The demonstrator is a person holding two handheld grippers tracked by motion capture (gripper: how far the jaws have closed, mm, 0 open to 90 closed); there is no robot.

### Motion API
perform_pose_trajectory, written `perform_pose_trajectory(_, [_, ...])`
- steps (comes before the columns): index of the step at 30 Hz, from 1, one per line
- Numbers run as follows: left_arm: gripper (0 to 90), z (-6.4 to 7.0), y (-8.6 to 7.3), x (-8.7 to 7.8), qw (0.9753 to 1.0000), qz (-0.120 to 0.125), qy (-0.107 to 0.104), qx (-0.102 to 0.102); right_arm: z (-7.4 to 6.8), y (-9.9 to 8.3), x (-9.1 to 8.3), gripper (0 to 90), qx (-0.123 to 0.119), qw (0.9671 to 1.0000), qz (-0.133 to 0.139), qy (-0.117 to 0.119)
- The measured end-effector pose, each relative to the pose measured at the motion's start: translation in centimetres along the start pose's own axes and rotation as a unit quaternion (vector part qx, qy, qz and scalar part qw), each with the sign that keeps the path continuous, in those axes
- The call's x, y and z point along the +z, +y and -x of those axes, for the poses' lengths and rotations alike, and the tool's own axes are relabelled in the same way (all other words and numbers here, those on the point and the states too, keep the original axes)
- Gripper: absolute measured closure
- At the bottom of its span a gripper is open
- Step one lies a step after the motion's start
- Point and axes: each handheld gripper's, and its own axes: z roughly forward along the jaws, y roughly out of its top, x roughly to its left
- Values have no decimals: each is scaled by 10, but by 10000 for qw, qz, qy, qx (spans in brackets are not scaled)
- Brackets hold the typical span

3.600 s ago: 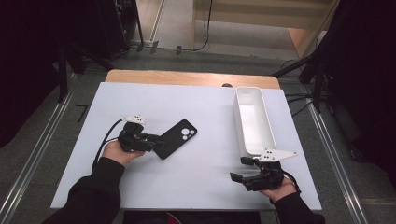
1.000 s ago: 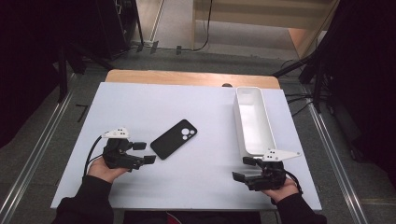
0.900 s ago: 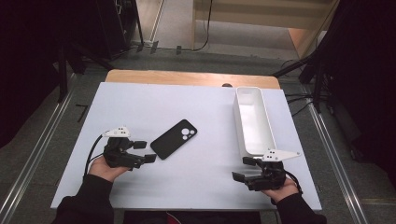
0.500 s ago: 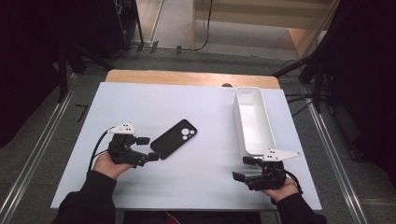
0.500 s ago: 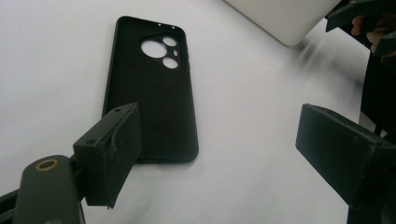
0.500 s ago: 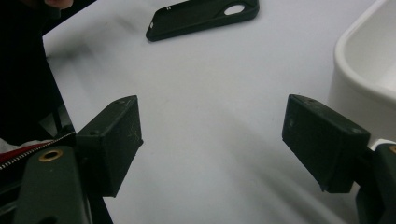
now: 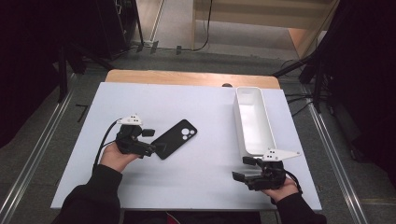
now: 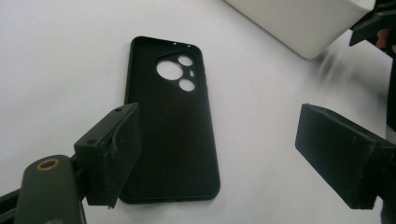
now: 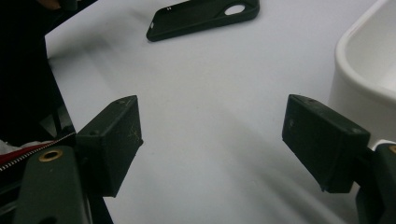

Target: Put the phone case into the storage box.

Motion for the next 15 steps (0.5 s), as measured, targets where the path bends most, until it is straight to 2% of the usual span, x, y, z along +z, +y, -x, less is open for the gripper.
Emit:
perform_pose_trajectory(3, [144,-3,4,6,10000,-70,-5,23,0,0,0,182,-8,10000,3,15])
perform_pose_trajectory(15, [144,-8,21,22,10000,-8,51,80,-1,1,1,182,-33,10000,-2,27])
